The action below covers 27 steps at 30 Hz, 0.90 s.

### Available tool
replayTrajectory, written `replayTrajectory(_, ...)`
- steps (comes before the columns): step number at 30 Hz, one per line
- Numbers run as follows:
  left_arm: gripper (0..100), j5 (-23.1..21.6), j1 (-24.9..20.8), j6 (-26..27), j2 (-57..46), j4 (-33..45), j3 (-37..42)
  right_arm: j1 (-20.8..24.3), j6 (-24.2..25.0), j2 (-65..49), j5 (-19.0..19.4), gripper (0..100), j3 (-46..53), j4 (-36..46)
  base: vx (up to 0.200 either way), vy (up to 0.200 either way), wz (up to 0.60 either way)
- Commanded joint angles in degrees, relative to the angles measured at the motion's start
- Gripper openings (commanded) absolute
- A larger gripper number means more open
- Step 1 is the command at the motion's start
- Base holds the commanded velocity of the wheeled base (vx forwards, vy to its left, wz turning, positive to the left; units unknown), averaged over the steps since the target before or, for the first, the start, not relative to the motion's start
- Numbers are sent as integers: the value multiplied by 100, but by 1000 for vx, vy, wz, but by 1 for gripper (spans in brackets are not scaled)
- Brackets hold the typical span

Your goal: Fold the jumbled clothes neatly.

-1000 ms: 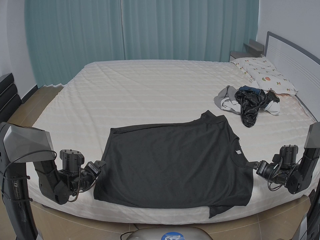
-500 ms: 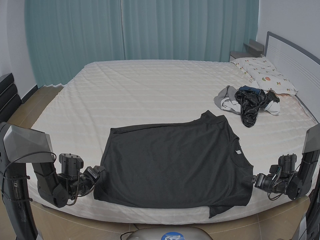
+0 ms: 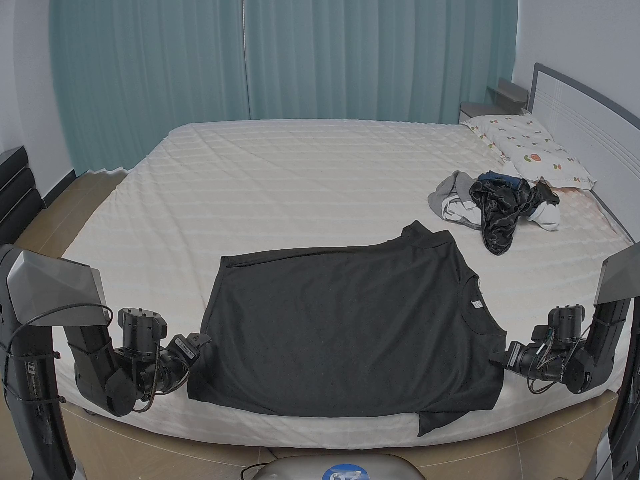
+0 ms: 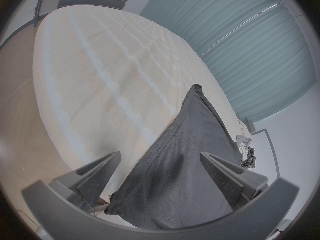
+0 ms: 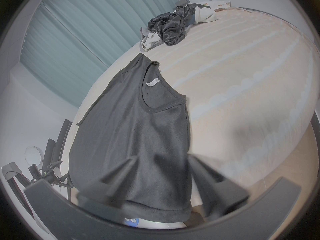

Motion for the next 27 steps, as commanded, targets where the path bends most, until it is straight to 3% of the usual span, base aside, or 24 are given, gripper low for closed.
replayTrajectory(1, 100, 2, 0, -6, 28, -1, 0, -108, 18, -15, 1, 0, -294, -24, 0, 0, 0)
replayTrajectory(10, 100, 10, 0, -6, 28, -1, -9, -152, 36, -279, -8, 0, -434, 55, 0, 0, 0)
replayTrajectory(11, 100, 10, 0, -6, 28, -1, 0, -152, 27, -244, -8, 100, -426, 55, 0, 0, 0)
replayTrajectory(20, 100, 10, 0, 2, 55, -1, -9, -301, 27, -367, 19, 100, -223, -59, 0, 0, 0)
replayTrajectory(25, 100, 10, -9, 2, 46, -1, 0, -327, -35, -595, 529, 100, 199, -51, 0, 0, 0)
replayTrajectory(27, 100, 10, -27, 11, 19, -1, 26, -319, -123, -604, 564, 100, 278, -51, 0, 0, 0)
